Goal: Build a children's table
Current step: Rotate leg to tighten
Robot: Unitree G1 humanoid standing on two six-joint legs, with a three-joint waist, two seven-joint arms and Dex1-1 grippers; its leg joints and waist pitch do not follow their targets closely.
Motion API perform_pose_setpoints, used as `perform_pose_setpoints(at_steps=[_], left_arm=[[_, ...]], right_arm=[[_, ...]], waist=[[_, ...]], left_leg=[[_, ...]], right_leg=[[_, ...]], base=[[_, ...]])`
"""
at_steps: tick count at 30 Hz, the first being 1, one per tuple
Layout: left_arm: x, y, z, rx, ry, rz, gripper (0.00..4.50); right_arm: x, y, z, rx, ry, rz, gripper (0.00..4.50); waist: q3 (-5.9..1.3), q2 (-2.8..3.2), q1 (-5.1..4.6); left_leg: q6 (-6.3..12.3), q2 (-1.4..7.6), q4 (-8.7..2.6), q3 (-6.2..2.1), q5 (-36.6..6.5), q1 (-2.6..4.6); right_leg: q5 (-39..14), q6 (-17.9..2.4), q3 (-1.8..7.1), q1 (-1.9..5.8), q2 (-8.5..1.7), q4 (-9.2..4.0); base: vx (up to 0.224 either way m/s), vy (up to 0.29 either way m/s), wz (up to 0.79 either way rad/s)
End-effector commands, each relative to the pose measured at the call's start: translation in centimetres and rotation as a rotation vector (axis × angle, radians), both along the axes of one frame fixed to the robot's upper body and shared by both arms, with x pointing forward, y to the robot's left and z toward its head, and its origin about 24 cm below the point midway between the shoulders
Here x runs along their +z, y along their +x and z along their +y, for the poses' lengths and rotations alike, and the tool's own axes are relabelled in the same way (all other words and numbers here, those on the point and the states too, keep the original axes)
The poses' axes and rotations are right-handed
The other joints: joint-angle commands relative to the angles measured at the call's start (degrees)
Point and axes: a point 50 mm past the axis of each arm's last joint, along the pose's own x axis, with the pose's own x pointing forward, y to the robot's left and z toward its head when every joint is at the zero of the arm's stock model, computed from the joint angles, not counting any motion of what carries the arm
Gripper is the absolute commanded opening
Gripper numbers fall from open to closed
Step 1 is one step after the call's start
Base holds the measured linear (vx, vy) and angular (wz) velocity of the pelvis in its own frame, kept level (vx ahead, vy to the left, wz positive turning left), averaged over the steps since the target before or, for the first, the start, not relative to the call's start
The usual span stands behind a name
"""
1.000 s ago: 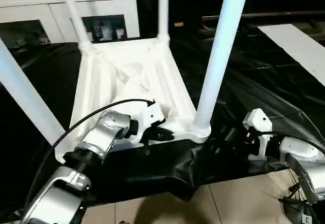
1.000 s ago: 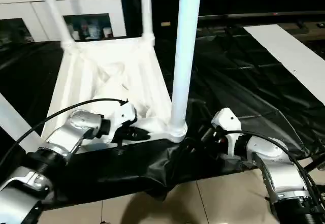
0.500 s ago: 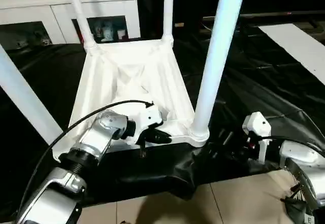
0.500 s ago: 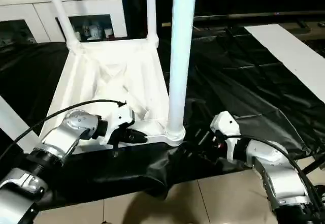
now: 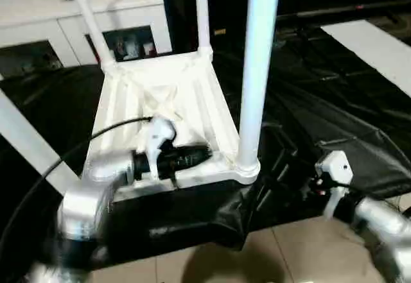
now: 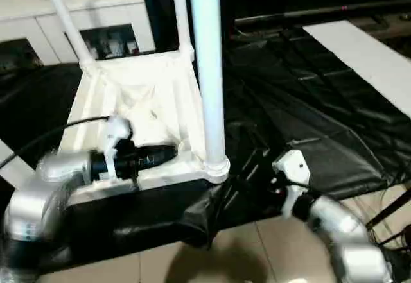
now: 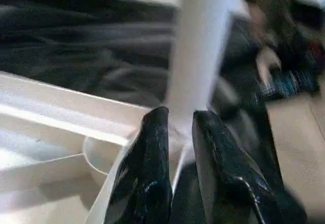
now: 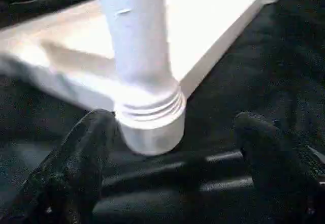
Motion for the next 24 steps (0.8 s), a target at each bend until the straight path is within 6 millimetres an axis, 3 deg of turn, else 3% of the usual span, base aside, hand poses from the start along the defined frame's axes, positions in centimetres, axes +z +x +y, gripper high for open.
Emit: perform_pose_setpoints(at_steps=[1, 2, 3, 5, 6, 7, 9, 10, 11, 12, 13, 14, 15, 16, 17, 18, 19, 20, 22, 24], left_arm=[[0.1, -0.2, 1.3, 0.129, -0.014, -0.024, 1.11], [-0.3, -0.5, 1.6, 0.185, -0.002, -0.041, 1.22], [-0.7, -0.9, 1.9, 0.253, -0.005, -0.047, 1.28], [-1.0, -1.4, 2.1, 0.307, -0.018, -0.06, 1.49], [-1.4, -1.9, 2.4, 0.374, -0.036, -0.063, 1.64], [-1.5, -2.2, 2.6, 0.419, -0.054, -0.059, 1.72], [-2.0, -2.7, 3.1, 0.53, -0.053, -0.068, 1.76], [-2.7, -3.1, 3.6, 0.605, -0.034, -0.063, 1.82], [-3.1, -3.4, 3.9, 0.648, -0.022, -0.059, 1.95], [-3.4, -3.8, 4.1, 0.681, -0.019, -0.055, 1.95], [-3.7, -4.1, 4.3, 0.708, -0.017, -0.053, 2.08], [-4.0, -5.4, 4.5, 0.77, -0.028, -0.079, 2.08], [-4.0, -5.4, 4.5, 0.77, -0.028, -0.079, 2.08], [-3.9, -6.1, 4.6, 0.818, -0.048, -0.101, 2.08], [-3.8, -6.4, 4.7, 0.84, -0.057, -0.113, 2.08], [-3.6, -6.6, 4.9, 0.86, -0.066, -0.124, 2.08], [-3.8, -6.8, 5.1, 0.876, -0.066, -0.12, 2.08], [-3.9, -7.0, 5.2, 0.894, -0.055, -0.115, 2.08], [-3.7, -7.4, 5.2, 0.891, -0.048, -0.108, 2.08], [-3.7, -7.6, 5.3, 0.878, -0.037, -0.104, 2.08]], right_arm=[[1.0, -0.2, 0.5, -0.016, 0.017, -0.056, 4.02], [1.2, -0.3, 0.7, -0.031, 0.023, -0.066, 4.02], [1.3, -0.3, 1.0, -0.054, 0.036, -0.076, 4.02], [1.4, -0.3, 1.2, -0.074, 0.054, -0.083, 4.02], [1.5, -0.3, 1.7, -0.085, 0.075, -0.084, 4.02], [1.5, -0.3, 2.1, -0.077, 0.084, -0.082, 4.02], [1.5, -0.3, 2.9, -0.06, 0.082, -0.091, 4.02], [1.6, -0.2, 3.2, -0.062, 0.079, -0.1, 4.02], [1.5, -0.2, 3.3, -0.068, 0.075, -0.103, 4.02], [1.4, -0.1, 3.4, -0.075, 0.068, -0.098, 4.02], [1.2, 0.0, 3.5, -0.082, 0.061, -0.092, 4.02], [0.7, 0.3, 3.5, -0.123, 0.037, -0.075, 4.02], [0.7, 0.3, 3.5, -0.123, 0.037, -0.075, 4.02], [0.5, 0.6, 3.5, -0.156, 0.051, -0.075, 4.02], [0.5, 0.8, 3.5, -0.172, 0.062, -0.073, 4.02], [0.4, 1.0, 3.5, -0.185, 0.078, -0.071, 4.02], [0.2, 1.1, 3.7, -0.18, 0.097, -0.065, 4.02], [-0.1, 1.2, 3.9, -0.169, 0.104, -0.053, 4.02], [-0.3, 1.1, 4.4, -0.126, 0.1, -0.034, 4.02], [-0.3, 0.9, 4.8, -0.099, 0.093, -0.04, 4.02]], waist=[[-2.69, -1.13, -0.48], [-2.5, -0.88, -0.56], [-2.43, -1.11, -0.74], [-2.31, -0.72, -1.2], [-2.34, -0.91, -1.4], [-2.51, -1.29, -1.52], [-2.45, -1.17, -1.63], [-2.56, -2.16, -1.63], [-2.72, -2.55, -1.57], [-2.69, -1.96, -1.35], [-2.51, -2.57, -1.59], [-2.93, -5.2, -1.45], [-2.93, -5.2, -1.45], [-2.76, -4.11, -0.92], [-3.0, -5.08, -0.96], [-2.94, -4.84, -0.46], [-2.92, -5.7, -0.41], [-2.84, -5.51, -0.18], [-2.79, -6.55, 0.03], [-2.67, -6.22, 0.49]], left_leg=[[2.67, -0.15, -3.6, 0.32, -18.7, -0.2], [2.87, -0.16, -3.84, 0.16, -19.4, -0.3], [2.81, -0.25, -3.85, 0.07, -19.8, -0.47], [2.46, -0.2, -3.94, -0.1, -20.3, -0.62], [2.28, -0.32, -3.84, -0.09, -21.3, -0.32], [2.37, -0.19, -3.79, -0.16, -21.1, -0.4], [2.36, -0.06, -3.96, -0.24, -20.8, -0.76], [2.55, -0.11, -3.83, -0.12, -20.4, -0.81], [2.7, -0.01, -3.84, -0.26, -19.5, -0.99], [2.59, 0.08, -3.92, -0.24, -18.9, -0.92], [2.74, 0.09, -3.97, -0.13, -19.2, -1.04], [3.16, 0.21, -3.67, 0.05, -18.2, -1.14], [3.16, 0.21, -3.67, 0.05, -18.2, -1.14], [3.32, 0.56, -4.09, 0.01, -16.1, -1.35], [3.42, 0.6, -3.91, 0.12, -16.7, -1.28], [2.89, 0.72, -4.2, 0.04, -17.8, -1.12], [2.71, 0.75, -4.2, 0.02, -18.6, -1.09], [1.98, 0.83, -4.43, -0.11, -20.4, -0.84], [1.23, 0.97, -4.49, -0.16, -21.4, -0.76], [0.63, 0.98, -4.56, -0.15, -22.7, -0.46]], right_leg=[[-24.9, -8.3, 0.41, 2.4, -0.88, -4.96], [-26.9, -6.9, 0.36, 2.19, -0.74, -5.21], [-28.4, -5.6, 0.28, 2.12, -0.71, -5.46], [-30.2, -4.3, 0.19, 1.97, -0.86, -5.66], [-32.2, -3.5, 0.19, 1.51, -0.7, -5.95], [-31.4, -3.6, 0.23, 1.62, -0.77, -5.82], [-30.8, -3.0, 0.26, 1.64, -0.74, -5.71], [-30.4, -2.6, 0.34, 1.53, -0.65, -5.91], [-29.1, -2.7, 0.4, 1.7, -0.72, -5.55], [-28.3, -2.8, 0.5, 1.58, -0.84, -5.4], [-28.3, -2.6, 0.51, 1.48, -0.71, -5.64], [-26.6, -2.5, 0.6, 1.53, -0.57, -5.7], [-26.6, -2.5, 0.6, 1.53, -0.57, -5.7], [-21.3, -4.0, 0.74, 1.46, -0.68, -5.02], [-21.4, -4.2, 0.82, 1.48, -0.78, -4.97], [-22.0, -4.1, 0.91, 1.42, -0.87, -5.02], [-22.2, -3.9, 0.91, 1.3, -0.76, -4.95], [-22.7, -3.7, 0.94, 1.19, -0.81, -4.97], [-20.8, -3.4, 1.04, 1.3, -0.67, -4.74], [-20.0, -3.1, 1.22, 1.06, -0.6, -4.72]], base=[[0.0, 0.0, 0.0], [0.0, 0.0, 0.0], [0.0, 0.0, 0.0], [0.0, 0.0, 0.0], [0.0, 0.0, 0.0], [0.0, 0.0, 0.0], [0.0, 0.0, 0.0], [0.0, 0.0, 0.0], [0.0, 0.0, 0.0], [0.0, 0.0, 0.0], [0.0, 0.0, 0.0], [0.0, 0.0, 0.0], [0.0, 0.0, 0.0], [0.0, 0.0, 0.0], [0.0, 0.0, 0.0], [0.0, 0.0, 0.0], [0.0, 0.0, 0.0], [0.0, 0.0, 0.0], [0.0, 0.0, 0.0], [0.0, 0.0, 0.0]])
